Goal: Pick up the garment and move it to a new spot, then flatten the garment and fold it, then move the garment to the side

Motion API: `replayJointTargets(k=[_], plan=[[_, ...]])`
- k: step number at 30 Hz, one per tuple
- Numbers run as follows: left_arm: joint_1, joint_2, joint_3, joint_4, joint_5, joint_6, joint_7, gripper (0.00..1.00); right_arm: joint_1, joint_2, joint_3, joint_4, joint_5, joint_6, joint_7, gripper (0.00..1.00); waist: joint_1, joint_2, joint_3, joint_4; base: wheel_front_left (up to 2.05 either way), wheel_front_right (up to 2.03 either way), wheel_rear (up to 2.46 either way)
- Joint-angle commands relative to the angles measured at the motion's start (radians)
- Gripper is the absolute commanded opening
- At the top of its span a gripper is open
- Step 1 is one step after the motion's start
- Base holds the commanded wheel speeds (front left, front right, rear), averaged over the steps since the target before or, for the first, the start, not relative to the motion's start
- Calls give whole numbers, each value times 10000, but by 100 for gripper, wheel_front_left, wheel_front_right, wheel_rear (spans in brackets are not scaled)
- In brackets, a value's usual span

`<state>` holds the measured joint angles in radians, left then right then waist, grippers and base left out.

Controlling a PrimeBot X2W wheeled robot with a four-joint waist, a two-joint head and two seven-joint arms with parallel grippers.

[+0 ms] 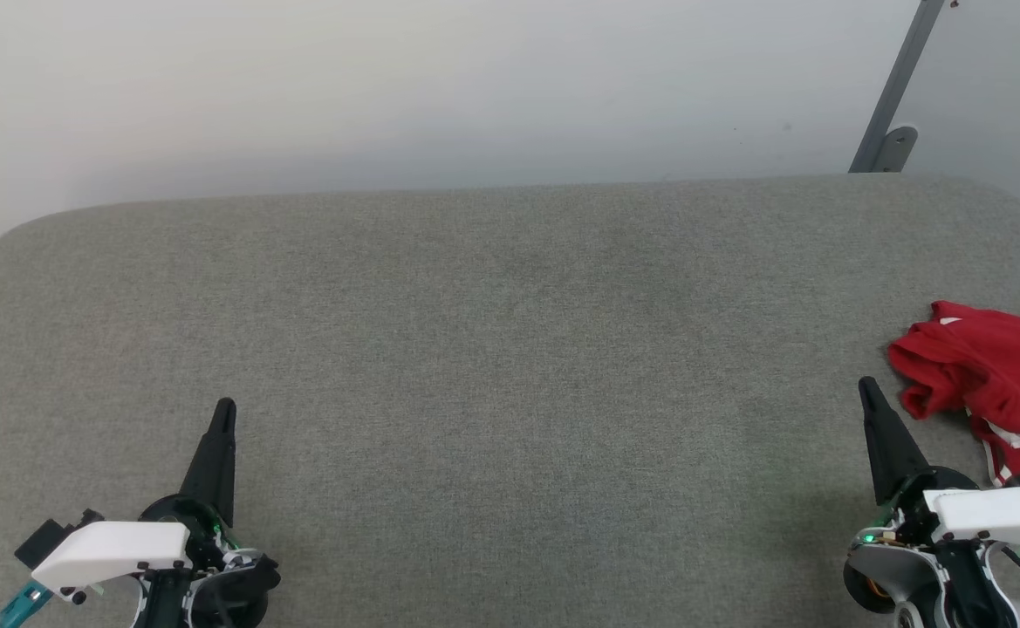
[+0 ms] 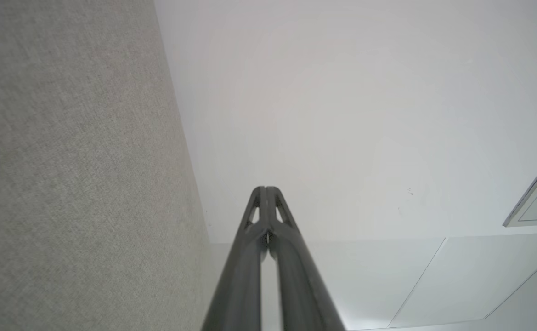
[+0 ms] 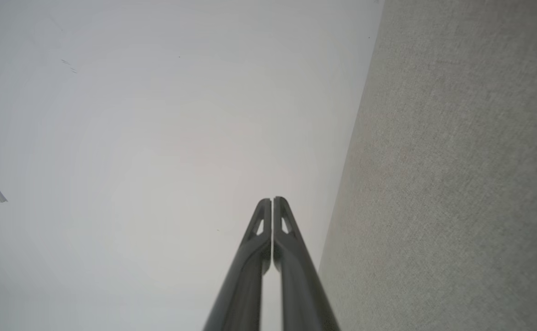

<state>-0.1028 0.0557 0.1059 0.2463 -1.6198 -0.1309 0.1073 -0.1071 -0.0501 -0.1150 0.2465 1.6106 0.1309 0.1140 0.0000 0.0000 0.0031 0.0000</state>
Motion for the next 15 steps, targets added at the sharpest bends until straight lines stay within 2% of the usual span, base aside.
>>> replayJointTargets(k=[1,15], plan=[[-126,-28,36,-5,27,4,57,0,-42,15,0,-2,38,-3,8,0,0,0,0,0,0,0,0],[-128,-35,50,-4,41,4,57,0,-42,15,5,0,39,-3,8,0,0,0,0,0,0,0,0]])
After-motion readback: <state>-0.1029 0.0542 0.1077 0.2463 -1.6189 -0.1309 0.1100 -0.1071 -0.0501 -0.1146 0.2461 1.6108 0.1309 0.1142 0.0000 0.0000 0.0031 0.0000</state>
